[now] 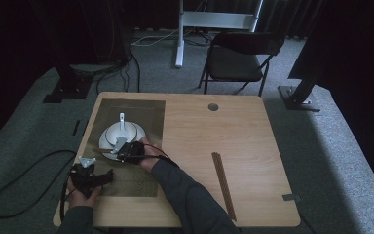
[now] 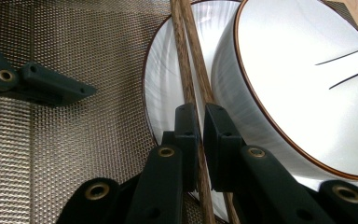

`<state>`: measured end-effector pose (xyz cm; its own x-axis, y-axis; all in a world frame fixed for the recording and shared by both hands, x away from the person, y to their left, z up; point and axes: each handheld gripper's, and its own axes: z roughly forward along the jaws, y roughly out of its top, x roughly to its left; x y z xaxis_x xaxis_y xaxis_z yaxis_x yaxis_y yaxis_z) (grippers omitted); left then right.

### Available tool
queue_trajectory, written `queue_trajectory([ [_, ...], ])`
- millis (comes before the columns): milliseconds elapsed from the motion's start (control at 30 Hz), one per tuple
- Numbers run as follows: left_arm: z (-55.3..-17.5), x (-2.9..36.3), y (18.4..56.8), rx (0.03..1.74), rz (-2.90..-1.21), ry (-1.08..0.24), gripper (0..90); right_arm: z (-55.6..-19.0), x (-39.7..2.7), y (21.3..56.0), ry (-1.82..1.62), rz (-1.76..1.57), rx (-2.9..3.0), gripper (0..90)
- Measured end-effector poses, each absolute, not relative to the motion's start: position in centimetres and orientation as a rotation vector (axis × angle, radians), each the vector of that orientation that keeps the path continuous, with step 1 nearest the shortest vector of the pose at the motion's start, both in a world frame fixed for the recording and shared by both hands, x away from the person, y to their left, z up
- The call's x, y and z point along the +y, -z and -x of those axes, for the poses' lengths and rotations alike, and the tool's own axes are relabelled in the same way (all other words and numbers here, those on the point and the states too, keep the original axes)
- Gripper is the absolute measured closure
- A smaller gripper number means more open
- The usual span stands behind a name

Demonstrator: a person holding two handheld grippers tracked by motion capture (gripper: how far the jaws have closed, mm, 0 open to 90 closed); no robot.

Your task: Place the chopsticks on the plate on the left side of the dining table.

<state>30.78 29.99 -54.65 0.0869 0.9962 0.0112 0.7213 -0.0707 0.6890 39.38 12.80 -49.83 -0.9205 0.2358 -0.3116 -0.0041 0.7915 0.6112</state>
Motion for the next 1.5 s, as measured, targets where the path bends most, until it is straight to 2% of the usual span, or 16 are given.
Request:
queue_trajectory([
  [600, -30.77, 29.99, 54.65, 1.687, -1.849, -0.686, 0.1, -39.47, 12.61, 49.83, -0.892, -0.187, 2.571, 87.5],
  [1500, -30.77, 29.99, 54.65, 1.687, -1.849, -0.686, 0.1, -39.51, 12.62, 49.93, -0.893, -0.177, 2.565, 85.6],
])
